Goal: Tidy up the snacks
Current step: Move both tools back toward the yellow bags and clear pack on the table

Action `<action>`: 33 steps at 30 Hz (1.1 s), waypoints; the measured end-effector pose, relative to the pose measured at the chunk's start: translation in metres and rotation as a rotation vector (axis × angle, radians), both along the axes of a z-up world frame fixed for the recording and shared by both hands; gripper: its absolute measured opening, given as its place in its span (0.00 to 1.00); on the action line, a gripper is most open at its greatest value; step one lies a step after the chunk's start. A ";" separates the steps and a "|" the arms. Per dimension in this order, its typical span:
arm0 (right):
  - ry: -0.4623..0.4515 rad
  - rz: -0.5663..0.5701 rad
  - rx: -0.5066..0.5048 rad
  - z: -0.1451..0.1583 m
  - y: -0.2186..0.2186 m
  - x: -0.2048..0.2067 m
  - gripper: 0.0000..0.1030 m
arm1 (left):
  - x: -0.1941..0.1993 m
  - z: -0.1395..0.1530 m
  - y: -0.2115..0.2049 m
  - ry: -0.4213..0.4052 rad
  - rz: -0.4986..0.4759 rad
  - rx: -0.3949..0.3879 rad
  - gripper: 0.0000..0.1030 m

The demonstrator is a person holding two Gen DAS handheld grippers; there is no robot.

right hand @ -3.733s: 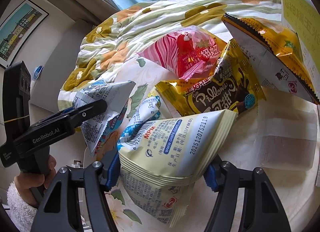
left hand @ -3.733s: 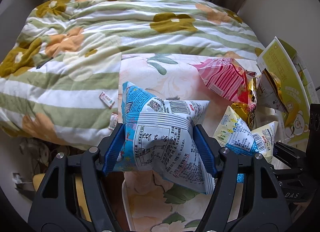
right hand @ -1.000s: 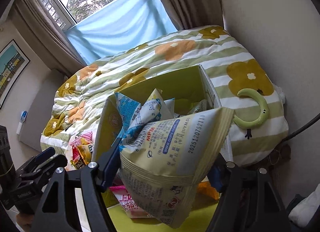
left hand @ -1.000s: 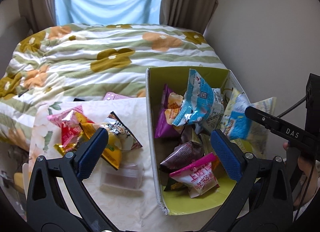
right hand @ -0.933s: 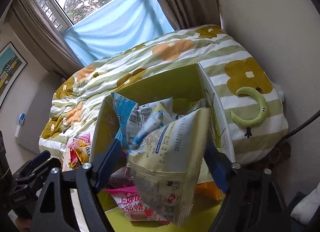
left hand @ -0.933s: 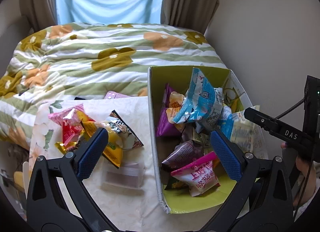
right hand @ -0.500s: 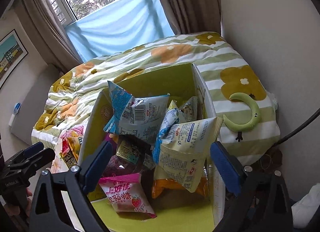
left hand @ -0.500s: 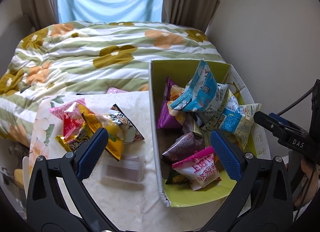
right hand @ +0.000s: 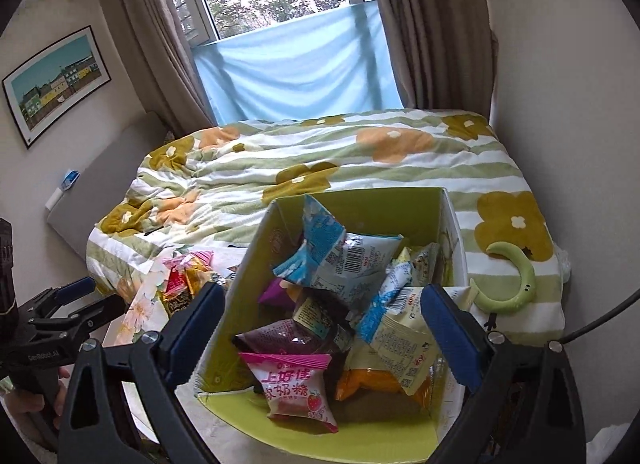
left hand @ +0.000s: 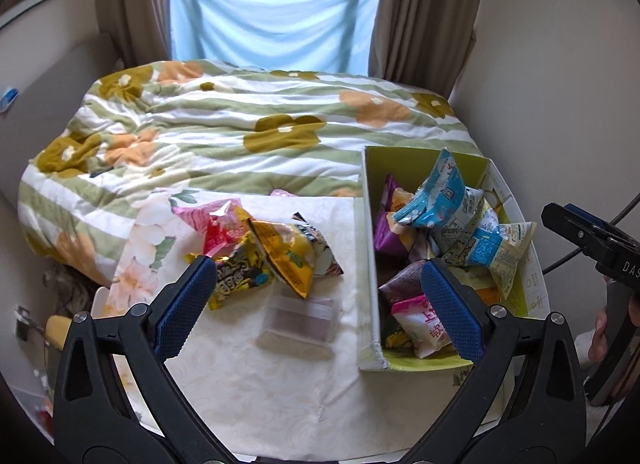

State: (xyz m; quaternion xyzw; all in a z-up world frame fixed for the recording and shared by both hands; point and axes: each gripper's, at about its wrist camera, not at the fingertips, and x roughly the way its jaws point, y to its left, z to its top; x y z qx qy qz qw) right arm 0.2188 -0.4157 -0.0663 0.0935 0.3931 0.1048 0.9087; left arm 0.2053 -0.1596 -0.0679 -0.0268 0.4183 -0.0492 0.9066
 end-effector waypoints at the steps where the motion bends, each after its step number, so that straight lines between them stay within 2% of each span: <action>1: -0.005 0.014 0.006 0.002 0.005 0.000 0.95 | -0.003 0.001 0.008 -0.003 0.016 -0.002 0.98; 6: -0.020 0.079 0.025 0.006 0.039 0.000 0.95 | -0.017 -0.002 0.052 0.001 0.072 -0.020 0.98; 11: -0.029 0.111 0.018 0.002 0.081 0.000 0.95 | -0.018 -0.011 0.096 0.016 0.066 -0.034 0.98; 24: 0.008 -0.009 0.022 -0.018 0.191 0.004 0.95 | 0.034 -0.037 0.193 0.116 -0.128 -0.085 0.98; 28: 0.030 -0.061 0.009 -0.037 0.221 0.003 0.95 | 0.052 -0.050 0.205 0.141 -0.206 -0.087 0.98; 33: 0.076 -0.181 0.006 -0.074 0.246 -0.003 0.95 | 0.075 -0.081 0.208 0.190 -0.289 -0.091 0.98</action>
